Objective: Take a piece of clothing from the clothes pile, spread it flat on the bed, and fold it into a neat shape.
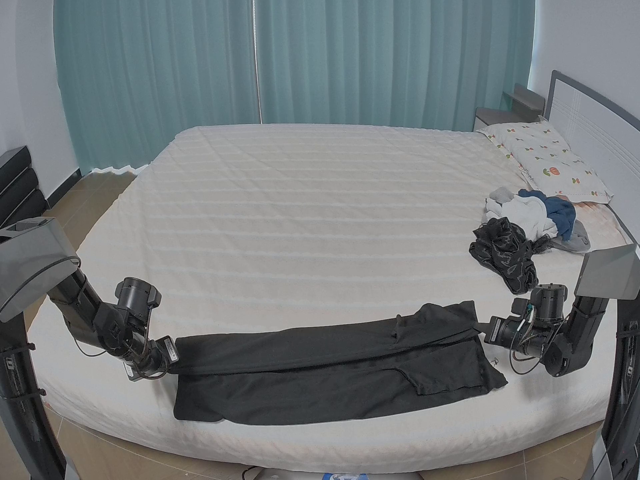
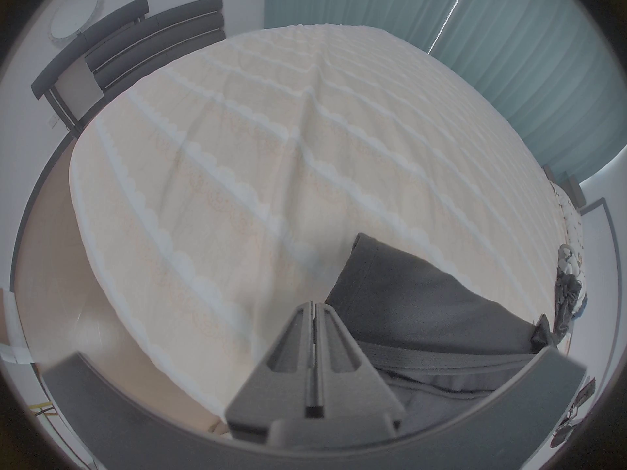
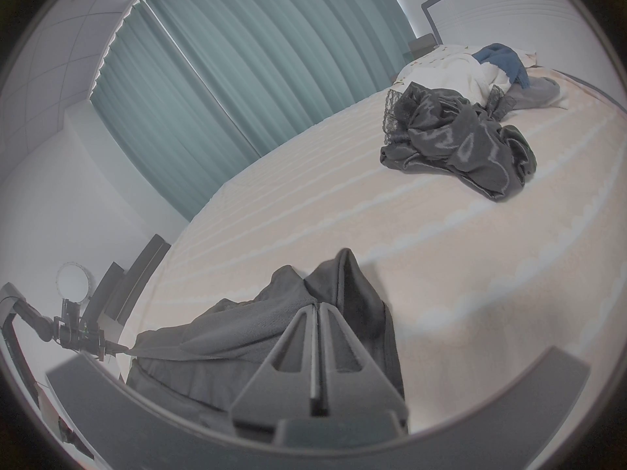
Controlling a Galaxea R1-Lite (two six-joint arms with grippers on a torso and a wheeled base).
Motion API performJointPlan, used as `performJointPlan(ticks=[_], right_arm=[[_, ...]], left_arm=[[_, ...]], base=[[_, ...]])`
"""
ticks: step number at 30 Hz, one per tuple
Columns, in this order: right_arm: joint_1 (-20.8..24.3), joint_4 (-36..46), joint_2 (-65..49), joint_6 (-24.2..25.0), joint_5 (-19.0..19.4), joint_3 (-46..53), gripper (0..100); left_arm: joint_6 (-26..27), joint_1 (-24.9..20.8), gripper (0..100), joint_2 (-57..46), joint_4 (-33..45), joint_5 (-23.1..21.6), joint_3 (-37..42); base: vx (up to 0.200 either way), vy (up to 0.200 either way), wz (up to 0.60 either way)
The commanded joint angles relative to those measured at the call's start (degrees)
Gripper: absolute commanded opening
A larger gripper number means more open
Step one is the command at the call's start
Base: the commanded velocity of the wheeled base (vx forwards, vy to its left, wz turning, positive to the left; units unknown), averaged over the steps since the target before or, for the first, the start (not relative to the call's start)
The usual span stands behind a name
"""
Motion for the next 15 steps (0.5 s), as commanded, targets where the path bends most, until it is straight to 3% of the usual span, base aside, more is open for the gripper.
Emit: performJointPlan(ticks=[1,15], right_arm=[[-0.11,-0.13,0.79,-1.02,0.05,1.52,0],[-0.11,-0.13,2.54,-1.81,0.05,1.70,0]], left_arm=[[0.15,-0.49,0,0.00,0.01,0.01,1.68],[2.00,-1.19,0,0.70,0.09,0.36,3.44]], base=[[0.000,0.000,0.00],[0.000,0.000,0.00]])
